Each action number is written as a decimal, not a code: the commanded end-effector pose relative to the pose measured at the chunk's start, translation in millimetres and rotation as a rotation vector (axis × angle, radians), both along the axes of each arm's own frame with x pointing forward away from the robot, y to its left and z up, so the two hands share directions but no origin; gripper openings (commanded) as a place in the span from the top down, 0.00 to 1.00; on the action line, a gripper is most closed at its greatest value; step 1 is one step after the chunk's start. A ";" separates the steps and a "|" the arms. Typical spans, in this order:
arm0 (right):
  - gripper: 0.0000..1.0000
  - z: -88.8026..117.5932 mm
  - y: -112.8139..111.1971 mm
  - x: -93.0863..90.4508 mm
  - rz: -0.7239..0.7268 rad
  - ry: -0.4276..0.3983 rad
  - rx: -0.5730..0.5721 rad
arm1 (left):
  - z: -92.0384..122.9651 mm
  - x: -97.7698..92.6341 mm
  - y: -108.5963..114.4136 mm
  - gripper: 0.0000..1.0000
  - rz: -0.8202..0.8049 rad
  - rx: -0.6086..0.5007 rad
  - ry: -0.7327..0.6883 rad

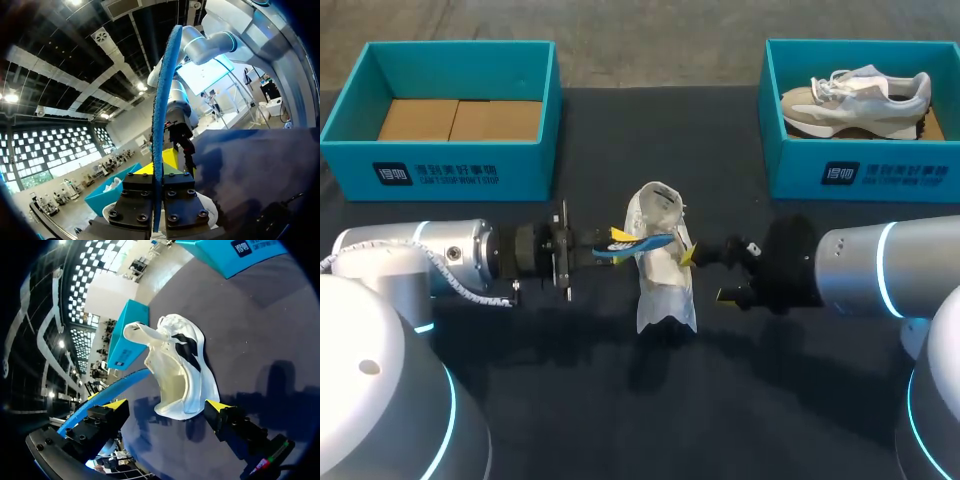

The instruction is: Take the shoe out of the shoebox, open the shoe tongue, remove and reinsert the insole, then place the shoe into the shoebox

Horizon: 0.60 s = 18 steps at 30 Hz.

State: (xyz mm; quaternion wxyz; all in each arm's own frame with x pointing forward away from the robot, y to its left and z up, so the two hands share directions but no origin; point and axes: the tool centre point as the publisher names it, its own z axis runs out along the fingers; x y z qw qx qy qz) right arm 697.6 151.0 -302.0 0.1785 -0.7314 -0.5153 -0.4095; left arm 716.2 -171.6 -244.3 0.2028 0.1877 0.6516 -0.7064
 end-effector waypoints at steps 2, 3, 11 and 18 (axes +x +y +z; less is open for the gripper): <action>0.00 0.4 -4.0 1.1 0.027 0.019 0.010 | -0.8 4.1 -7.6 1.00 -0.004 -0.008 0.008; 0.00 0.4 -4.0 1.1 0.027 0.019 0.010 | -1.2 5.0 -9.1 1.00 -0.005 -0.011 0.006; 0.00 0.4 -4.0 1.1 0.027 0.019 0.010 | -4.3 9.0 -20.4 1.00 -0.021 -0.013 0.007; 0.00 0.4 -4.0 1.1 0.027 0.019 0.010 | -3.6 11.4 -16.9 1.00 -0.012 -0.015 0.006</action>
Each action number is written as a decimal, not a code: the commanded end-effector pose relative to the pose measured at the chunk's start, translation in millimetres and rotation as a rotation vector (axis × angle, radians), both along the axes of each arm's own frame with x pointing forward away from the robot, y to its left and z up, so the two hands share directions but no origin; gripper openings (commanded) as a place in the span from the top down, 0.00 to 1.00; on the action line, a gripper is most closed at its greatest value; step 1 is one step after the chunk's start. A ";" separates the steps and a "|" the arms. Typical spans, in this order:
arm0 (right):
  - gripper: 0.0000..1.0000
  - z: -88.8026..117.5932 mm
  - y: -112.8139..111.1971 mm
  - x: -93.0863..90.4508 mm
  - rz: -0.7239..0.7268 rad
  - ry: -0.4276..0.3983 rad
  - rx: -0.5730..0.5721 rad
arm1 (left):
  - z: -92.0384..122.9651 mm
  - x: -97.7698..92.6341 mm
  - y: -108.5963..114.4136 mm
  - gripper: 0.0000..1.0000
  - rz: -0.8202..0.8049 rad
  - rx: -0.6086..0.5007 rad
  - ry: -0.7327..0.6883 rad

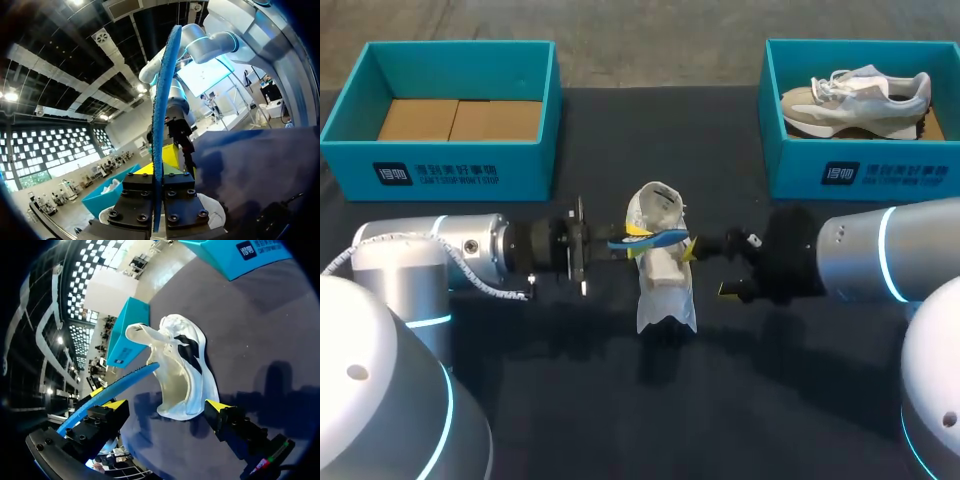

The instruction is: Take the shoe out of the shoebox, open the shoe tongue, remove and reinsert the insole, then place the shoe into the shoebox

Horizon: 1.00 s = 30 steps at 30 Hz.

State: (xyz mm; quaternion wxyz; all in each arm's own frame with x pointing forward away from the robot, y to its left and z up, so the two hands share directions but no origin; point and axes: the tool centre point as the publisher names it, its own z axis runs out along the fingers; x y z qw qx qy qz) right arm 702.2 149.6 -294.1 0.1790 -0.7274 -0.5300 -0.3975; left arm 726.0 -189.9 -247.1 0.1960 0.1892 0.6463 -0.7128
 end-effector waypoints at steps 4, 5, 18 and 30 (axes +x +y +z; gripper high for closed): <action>0.00 -8.3 -2.3 -3.1 0.003 0.015 0.037 | -2.7 -0.1 4.8 1.00 0.010 -0.001 0.003; 0.00 -8.4 -2.3 -2.7 0.004 0.014 0.037 | -3.2 -0.7 5.3 1.00 0.011 -0.001 0.005; 0.00 -14.1 -21.5 7.6 -0.041 0.021 0.114 | -3.3 -0.1 6.5 1.00 0.021 -0.016 0.012; 0.00 -13.5 -31.4 15.0 -0.060 0.018 0.120 | -8.9 1.9 -0.7 1.00 0.012 -0.011 0.025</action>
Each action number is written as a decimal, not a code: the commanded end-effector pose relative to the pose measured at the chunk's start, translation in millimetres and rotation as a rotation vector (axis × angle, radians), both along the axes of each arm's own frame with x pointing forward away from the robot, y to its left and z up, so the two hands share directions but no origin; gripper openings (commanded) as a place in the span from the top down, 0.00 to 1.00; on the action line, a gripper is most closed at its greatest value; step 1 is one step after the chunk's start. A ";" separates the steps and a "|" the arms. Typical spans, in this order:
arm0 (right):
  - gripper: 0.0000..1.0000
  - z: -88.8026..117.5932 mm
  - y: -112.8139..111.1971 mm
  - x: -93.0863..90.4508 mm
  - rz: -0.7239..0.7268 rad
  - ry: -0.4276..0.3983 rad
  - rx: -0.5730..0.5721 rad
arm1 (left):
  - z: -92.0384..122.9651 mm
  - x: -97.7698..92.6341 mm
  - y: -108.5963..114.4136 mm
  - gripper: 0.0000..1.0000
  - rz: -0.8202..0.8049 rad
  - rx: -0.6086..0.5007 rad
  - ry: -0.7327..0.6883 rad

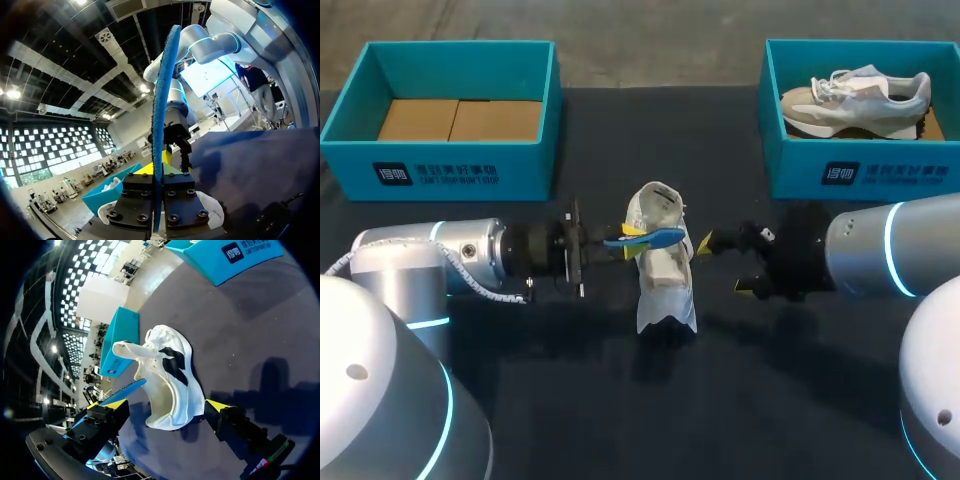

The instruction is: Take the shoe out of the shoebox, open the shoe tongue, remove and reinsert the insole, then place the shoe into the shoebox

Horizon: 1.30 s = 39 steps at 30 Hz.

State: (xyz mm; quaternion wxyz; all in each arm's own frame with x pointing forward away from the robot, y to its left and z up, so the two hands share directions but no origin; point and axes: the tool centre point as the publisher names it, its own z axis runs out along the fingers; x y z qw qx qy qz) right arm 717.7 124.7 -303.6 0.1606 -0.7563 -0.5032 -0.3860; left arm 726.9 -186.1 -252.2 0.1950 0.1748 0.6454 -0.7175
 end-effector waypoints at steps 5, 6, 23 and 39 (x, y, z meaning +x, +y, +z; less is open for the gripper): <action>0.00 -4.1 -6.5 -0.4 0.019 -0.017 0.147 | -8.7 3.1 -6.3 1.00 -0.007 0.013 0.000; 0.00 -4.1 -6.5 -0.4 0.019 -0.017 0.147 | -8.7 3.1 -6.3 1.00 -0.007 0.013 0.000; 0.00 -4.1 -6.5 -0.4 0.019 -0.017 0.147 | -30.8 12.9 -5.7 1.00 -0.029 0.019 -0.009; 0.00 -4.1 -6.5 -0.4 0.019 -0.017 0.147 | -38.8 22.4 -15.1 1.00 -0.035 0.098 -0.035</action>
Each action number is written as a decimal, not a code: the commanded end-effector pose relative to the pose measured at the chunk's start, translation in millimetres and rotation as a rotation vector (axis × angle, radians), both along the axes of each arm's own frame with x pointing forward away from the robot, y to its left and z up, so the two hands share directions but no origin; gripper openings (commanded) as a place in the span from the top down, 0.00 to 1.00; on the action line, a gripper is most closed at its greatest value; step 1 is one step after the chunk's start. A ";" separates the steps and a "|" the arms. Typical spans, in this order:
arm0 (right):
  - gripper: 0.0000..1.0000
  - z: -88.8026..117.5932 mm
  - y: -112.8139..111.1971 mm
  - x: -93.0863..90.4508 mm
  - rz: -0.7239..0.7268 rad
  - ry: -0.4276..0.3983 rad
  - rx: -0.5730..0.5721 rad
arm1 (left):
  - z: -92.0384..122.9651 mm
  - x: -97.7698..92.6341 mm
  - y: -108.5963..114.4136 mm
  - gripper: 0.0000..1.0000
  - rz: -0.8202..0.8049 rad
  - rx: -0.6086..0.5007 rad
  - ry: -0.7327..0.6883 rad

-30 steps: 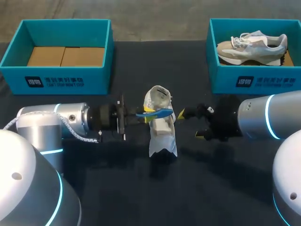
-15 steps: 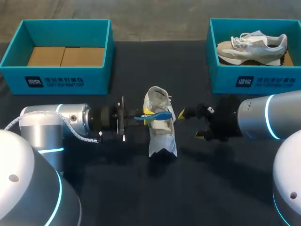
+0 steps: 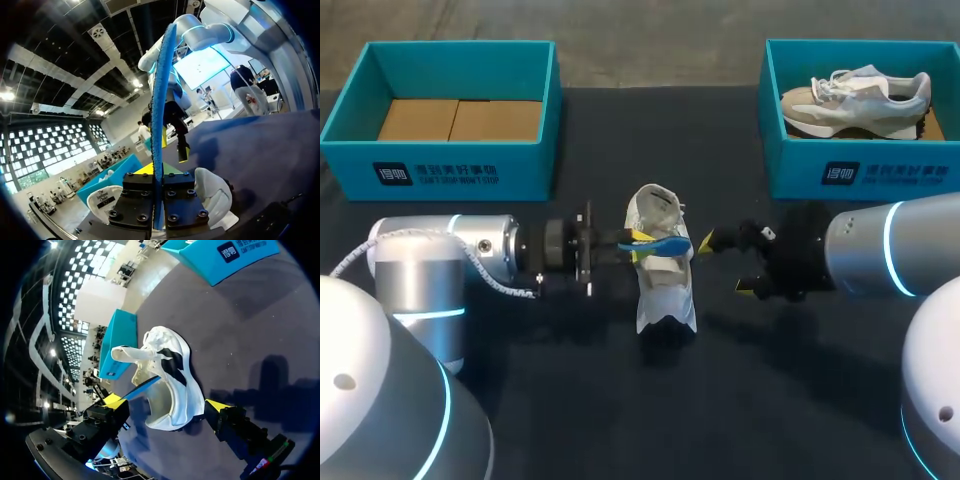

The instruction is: Take the shoe out of the shoebox, open the shoe tongue, remove and reinsert the insole, then place the shoe into the shoebox

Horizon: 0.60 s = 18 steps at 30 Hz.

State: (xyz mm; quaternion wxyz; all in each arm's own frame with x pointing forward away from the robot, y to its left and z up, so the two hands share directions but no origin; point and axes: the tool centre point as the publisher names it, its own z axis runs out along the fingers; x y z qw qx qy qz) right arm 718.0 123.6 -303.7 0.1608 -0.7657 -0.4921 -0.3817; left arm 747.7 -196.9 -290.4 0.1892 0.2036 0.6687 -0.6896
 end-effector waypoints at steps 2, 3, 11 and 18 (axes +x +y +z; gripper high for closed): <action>0.00 -3.9 -5.4 -0.8 0.042 -0.037 0.146 | -2.2 0.6 -5.0 1.00 -0.013 0.024 0.002; 0.00 -3.9 -5.4 -0.8 0.042 -0.037 0.146 | -3.0 -0.1 -5.1 1.00 -0.014 0.027 0.003; 0.00 -3.9 -5.4 -0.8 0.042 -0.037 0.146 | -12.0 -2.9 -0.3 1.00 -0.012 0.071 0.002; 0.00 -3.9 -5.4 -0.8 0.042 -0.037 0.146 | -20.1 2.9 2.2 1.00 0.006 0.097 0.011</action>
